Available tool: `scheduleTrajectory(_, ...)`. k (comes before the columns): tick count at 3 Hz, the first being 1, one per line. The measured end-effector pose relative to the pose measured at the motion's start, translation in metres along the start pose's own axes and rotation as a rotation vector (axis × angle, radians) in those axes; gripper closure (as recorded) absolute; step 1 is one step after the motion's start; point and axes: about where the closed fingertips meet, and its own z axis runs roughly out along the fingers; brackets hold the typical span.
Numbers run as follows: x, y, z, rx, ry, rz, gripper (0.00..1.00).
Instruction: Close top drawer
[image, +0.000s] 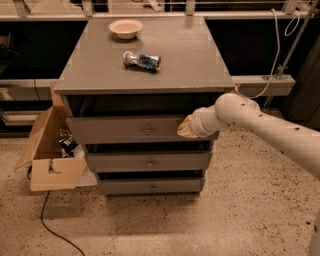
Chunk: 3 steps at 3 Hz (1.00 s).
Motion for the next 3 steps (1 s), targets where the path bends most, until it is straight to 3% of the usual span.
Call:
scheduleTrajectory(1, 0.007, 0.01, -0.015, 0.012, 0.004, 0.018, 1.0)
scheduleTrajectory(3, 0.015, 0.093, -0.103, 0.006, -0.002, 0.076, 1.0)
